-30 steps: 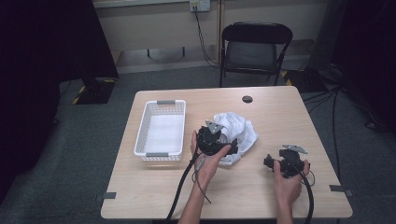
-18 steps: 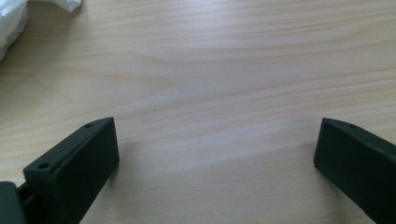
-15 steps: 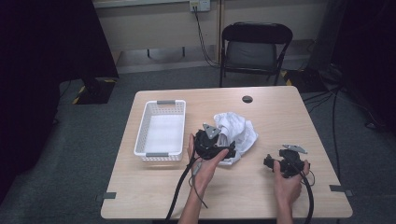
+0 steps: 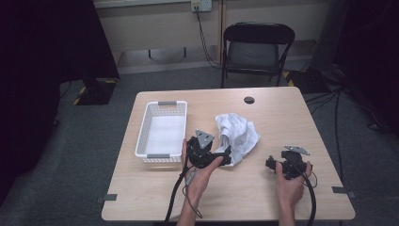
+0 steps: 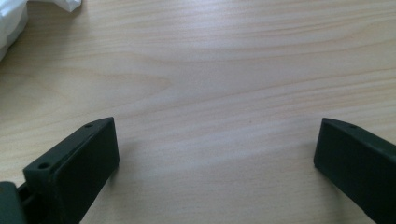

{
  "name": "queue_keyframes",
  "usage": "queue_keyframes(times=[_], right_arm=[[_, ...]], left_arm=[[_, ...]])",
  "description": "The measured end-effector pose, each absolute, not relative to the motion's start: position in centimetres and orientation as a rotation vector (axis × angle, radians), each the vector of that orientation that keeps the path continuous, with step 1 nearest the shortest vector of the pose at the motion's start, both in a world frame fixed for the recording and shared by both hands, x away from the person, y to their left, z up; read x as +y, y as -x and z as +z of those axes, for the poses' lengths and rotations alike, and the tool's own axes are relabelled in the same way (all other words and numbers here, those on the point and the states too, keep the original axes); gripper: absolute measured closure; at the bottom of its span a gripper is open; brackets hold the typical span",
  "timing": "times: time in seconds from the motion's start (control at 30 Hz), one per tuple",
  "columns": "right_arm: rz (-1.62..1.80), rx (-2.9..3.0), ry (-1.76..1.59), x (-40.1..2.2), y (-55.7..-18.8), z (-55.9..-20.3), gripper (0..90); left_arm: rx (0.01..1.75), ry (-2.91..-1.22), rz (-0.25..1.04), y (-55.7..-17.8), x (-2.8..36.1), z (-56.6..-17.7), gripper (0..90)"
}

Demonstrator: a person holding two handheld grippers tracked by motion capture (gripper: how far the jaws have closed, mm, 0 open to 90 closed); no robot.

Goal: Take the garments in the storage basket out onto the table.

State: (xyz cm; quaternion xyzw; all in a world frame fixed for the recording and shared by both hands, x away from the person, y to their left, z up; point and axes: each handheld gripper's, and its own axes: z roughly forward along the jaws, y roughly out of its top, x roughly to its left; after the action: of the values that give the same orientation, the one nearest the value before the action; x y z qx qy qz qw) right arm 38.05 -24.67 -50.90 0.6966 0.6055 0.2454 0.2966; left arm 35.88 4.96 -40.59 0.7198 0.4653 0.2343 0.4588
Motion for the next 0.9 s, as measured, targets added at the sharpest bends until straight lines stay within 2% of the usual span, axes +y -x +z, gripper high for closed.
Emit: queue_keyframes(times=[0.23, 0.47, 0.57, 0.9], right_arm=[[0.652, 1.61, -1.852, -24.7, -38.0, -50.9, 0.0], [0.652, 1.611, -1.851, -24.7, -38.0, -50.9, 0.0], [0.652, 1.611, -1.851, -24.7, -38.0, -50.9, 0.0], [0.652, 1.61, -1.852, -24.7, -38.0, -50.9, 0.0]], left_arm=[[1.147, -1.782, 0.625, -34.8, 5.2, -40.9, 0.4], [1.153, -1.761, 0.62, -34.0, 5.8, -41.2, 0.7], [1.164, -1.76, 0.662, -33.7, 6.0, -41.3, 0.9], [1.173, -1.722, 0.643, -32.8, 6.4, -42.1, 1.0]])
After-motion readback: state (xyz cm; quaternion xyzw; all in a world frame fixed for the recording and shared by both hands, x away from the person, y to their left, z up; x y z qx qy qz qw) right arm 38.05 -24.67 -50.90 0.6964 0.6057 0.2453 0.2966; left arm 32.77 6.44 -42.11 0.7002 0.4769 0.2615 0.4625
